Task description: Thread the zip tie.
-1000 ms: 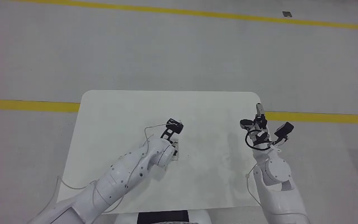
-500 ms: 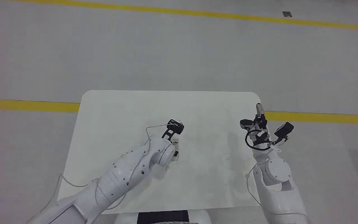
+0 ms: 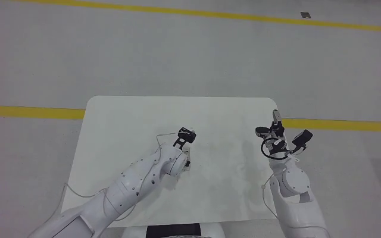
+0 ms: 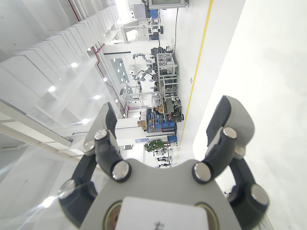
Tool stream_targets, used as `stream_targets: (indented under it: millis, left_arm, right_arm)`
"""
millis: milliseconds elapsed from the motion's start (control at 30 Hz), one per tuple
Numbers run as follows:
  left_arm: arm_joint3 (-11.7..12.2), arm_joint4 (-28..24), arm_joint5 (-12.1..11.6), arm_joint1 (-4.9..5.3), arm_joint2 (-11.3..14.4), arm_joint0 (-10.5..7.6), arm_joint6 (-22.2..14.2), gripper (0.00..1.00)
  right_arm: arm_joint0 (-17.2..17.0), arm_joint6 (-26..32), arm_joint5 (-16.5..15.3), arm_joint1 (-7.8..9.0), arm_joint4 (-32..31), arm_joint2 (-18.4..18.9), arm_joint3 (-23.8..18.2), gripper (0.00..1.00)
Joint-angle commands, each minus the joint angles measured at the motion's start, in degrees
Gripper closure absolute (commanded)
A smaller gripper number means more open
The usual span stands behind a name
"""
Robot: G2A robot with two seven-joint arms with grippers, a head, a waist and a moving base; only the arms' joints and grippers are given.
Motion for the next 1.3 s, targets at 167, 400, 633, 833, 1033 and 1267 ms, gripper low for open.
stream_targets:
  millis: [167, 400, 633, 833, 1033, 1267]
  left_arm:
    - [0.0, 0.1, 0.1, -0.09, 0.2, -0.17, -0.1, 0.85]
    - [0.1, 0.1, 0.2, -0.1, 0.2, -0.11, -0.2, 0.85]
    - [-0.7, 0.5, 0.4, 0.09, -0.1, 0.29, -0.3, 0.85]
    - [-0.6, 0.5, 0.5, 0.19, -0.3, 0.44, -0.7, 0.81]
    - [0.2, 0.1, 0.4, 0.09, -0.3, 0.18, -0.8, 0.82]
    - [0.5, -0.1, 0.3, -0.03, -0.1, -0.08, -0.7, 1.0]
  right_arm:
    - [0.0, 0.0, 0.0, 0.0, 0.0, 0.0, 0.0, 0.0]
    - [0.0, 0.0, 0.0, 0.0, 0.0, 0.0, 0.0, 0.0]
    - [0.0, 0.0, 0.0, 0.0, 0.0, 0.0, 0.0, 0.0]
    - [0.0, 0.0, 0.0, 0.0, 0.0, 0.0, 0.0, 0.0]
    - [0.0, 0.0, 0.0, 0.0, 0.0, 0.0, 0.0, 0.0]
    - [0.0, 0.0, 0.0, 0.0, 0.0, 0.0, 0.0, 0.0]
